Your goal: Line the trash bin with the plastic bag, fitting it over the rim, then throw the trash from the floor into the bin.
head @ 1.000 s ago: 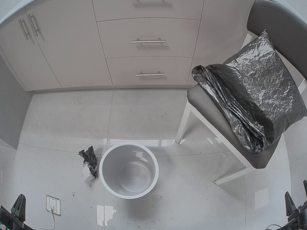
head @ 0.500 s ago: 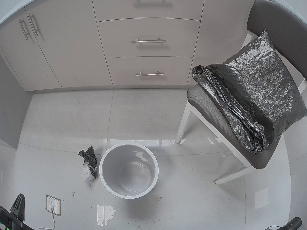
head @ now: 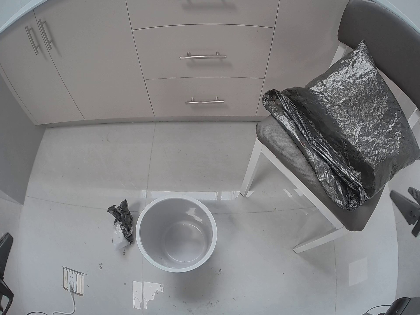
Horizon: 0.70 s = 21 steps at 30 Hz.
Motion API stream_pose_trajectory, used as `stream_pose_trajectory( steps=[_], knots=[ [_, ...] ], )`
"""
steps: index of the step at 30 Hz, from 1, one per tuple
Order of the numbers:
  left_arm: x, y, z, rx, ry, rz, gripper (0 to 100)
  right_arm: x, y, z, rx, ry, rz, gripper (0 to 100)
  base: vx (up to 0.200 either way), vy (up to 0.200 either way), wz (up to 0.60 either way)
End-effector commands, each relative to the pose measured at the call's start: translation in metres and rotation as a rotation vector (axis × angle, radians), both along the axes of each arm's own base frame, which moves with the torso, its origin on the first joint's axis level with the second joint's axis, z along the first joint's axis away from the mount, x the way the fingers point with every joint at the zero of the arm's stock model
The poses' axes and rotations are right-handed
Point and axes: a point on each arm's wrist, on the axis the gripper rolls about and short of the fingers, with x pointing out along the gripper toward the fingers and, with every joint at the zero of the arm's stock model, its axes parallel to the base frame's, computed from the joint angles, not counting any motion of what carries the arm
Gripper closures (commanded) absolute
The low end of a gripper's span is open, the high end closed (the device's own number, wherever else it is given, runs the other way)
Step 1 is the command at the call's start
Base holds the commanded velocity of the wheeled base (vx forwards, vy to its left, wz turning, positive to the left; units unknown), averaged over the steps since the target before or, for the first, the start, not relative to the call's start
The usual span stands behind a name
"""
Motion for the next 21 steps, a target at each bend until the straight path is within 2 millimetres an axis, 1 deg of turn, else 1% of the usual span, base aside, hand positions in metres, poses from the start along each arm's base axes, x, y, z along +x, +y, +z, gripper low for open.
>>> stream_pose_trajectory(
  steps=[1,4,5,6,8,9,11,15,16,18,19,20,21],
  knots=[
    [0.052,-0.001,-0.01,-0.042,0.383,-0.042,100,0.053,0.07,-0.043,-0.098,0.233,-0.005,0,0.0,0.0,0.0],
    [0.053,0.0,-0.015,0.031,0.391,-0.017,100,0.07,0.084,-0.051,-0.113,0.239,-0.024,0,0.0,0.0,0.0],
    [0.053,0.0,-0.016,0.034,0.39,-0.016,100,0.07,0.085,-0.051,-0.113,0.239,-0.023,0,0.0,0.0,0.0],
    [0.053,0.0,-0.019,0.078,0.392,0.002,100,0.079,0.092,-0.052,-0.108,0.224,-0.035,0,0.0,0.0,0.0],
    [0.053,0.001,-0.022,0.101,0.392,0.007,100,0.083,0.096,-0.053,-0.107,0.217,-0.045,0,0.0,0.0,0.0],
    [0.054,0.001,-0.025,0.126,0.392,0.013,100,0.089,0.1,-0.056,-0.113,0.214,-0.071,0,0.0,0.0,0.0],
    [0.054,0.001,-0.029,0.148,0.389,0.018,100,0.096,0.102,-0.059,-0.13,0.217,-0.116,0,0.0,0.0,0.0],
    [0.055,0.001,-0.029,0.151,0.377,0.02,100,0.099,0.099,-0.051,-0.115,0.189,-0.151,0,0.0,0.0,0.0],
    [0.056,0.001,-0.028,0.151,0.367,0.02,100,0.1,0.095,-0.041,-0.101,0.158,-0.165,0,0.0,0.0,0.0],
    [0.056,0.001,-0.028,0.15,0.366,0.019,100,0.099,0.092,-0.035,-0.103,0.135,-0.168,0,0.0,0.0,0.0],
    [0.056,0.001,-0.028,0.15,0.366,0.019,100,0.096,0.088,-0.028,-0.11,0.109,-0.169,0,0.0,0.0,0.0],
    [0.056,0.001,-0.028,0.149,0.365,0.019,100,0.096,0.087,-0.026,-0.109,0.105,-0.17,0,0.0,0.0,0.0],
    [0.055,0.001,-0.028,0.149,0.365,0.021,100,0.093,0.083,-0.02,-0.109,0.078,-0.176,0,0.0,0.0,0.0]
  ],
)
